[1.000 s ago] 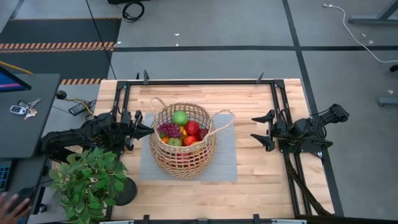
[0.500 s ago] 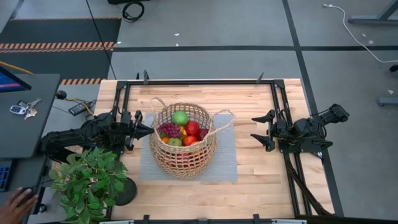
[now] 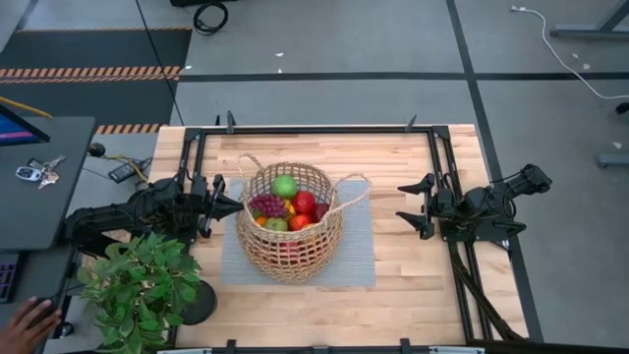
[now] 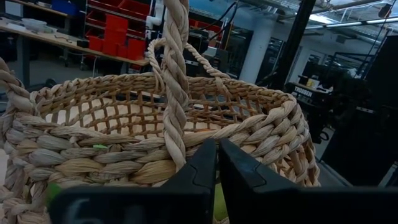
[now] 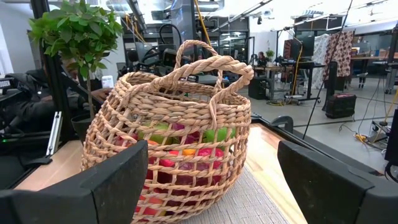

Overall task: Build produce basket
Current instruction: Return to Home Position

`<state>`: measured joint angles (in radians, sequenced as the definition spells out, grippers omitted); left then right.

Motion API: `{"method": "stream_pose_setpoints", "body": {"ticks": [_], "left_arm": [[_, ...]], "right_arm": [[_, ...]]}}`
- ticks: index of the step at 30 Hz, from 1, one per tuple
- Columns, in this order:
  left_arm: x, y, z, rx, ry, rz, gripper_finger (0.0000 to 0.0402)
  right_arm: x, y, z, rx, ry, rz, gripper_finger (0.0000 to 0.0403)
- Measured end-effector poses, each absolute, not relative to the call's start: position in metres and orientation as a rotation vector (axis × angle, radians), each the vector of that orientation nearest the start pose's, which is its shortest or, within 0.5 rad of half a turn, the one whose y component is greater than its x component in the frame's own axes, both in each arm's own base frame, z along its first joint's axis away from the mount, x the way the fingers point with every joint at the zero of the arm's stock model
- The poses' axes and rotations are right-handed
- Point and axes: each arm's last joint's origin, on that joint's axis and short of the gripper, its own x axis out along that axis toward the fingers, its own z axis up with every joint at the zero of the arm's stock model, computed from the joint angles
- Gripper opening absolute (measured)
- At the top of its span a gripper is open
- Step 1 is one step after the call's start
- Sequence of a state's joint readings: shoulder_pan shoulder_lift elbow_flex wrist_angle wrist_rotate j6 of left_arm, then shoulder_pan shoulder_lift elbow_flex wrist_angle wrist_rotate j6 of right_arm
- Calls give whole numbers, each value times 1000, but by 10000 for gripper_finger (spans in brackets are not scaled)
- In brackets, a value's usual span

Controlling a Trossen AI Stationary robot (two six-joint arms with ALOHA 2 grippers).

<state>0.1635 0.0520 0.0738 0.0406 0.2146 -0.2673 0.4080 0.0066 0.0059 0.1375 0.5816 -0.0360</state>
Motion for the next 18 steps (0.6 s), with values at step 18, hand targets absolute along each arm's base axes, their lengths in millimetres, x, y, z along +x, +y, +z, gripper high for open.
{"method": "stream_pose_setpoints", "body": {"ticks": [18], "left_arm": [[96, 10, 189, -255, -54, -59, 24]], "right_arm": [[91, 22, 178, 29, -117, -175, 362]]}}
